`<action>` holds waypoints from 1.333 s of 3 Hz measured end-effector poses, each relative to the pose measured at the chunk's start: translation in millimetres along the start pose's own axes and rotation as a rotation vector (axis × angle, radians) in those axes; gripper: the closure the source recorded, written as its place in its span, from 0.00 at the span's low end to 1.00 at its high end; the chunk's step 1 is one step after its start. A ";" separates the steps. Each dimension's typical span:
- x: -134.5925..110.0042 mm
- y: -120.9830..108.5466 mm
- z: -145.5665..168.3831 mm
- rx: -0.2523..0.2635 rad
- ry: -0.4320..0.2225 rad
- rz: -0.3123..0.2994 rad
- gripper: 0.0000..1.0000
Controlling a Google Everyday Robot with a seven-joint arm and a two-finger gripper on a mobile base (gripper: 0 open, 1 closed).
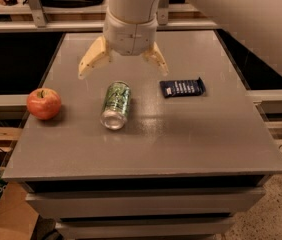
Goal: Place green can upright
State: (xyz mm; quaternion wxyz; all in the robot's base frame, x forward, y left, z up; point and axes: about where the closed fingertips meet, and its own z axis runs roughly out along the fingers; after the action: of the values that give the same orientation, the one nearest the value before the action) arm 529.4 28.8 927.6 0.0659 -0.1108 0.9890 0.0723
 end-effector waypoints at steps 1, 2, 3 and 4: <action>2.6 6.0 11.2 -0.019 0.000 0.069 0.00; 4.4 10.1 25.4 -0.043 -0.010 0.112 0.00; 3.7 10.4 41.3 -0.056 -0.031 0.149 0.00; -13.8 -9.5 79.7 -0.045 -0.057 0.172 0.00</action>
Offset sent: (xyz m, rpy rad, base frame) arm -0.0045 0.0184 -0.0414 0.0950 0.0218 -0.1583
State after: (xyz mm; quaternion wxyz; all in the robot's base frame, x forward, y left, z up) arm 554.0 35.1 850.2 0.0849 -0.0246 0.9907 0.1031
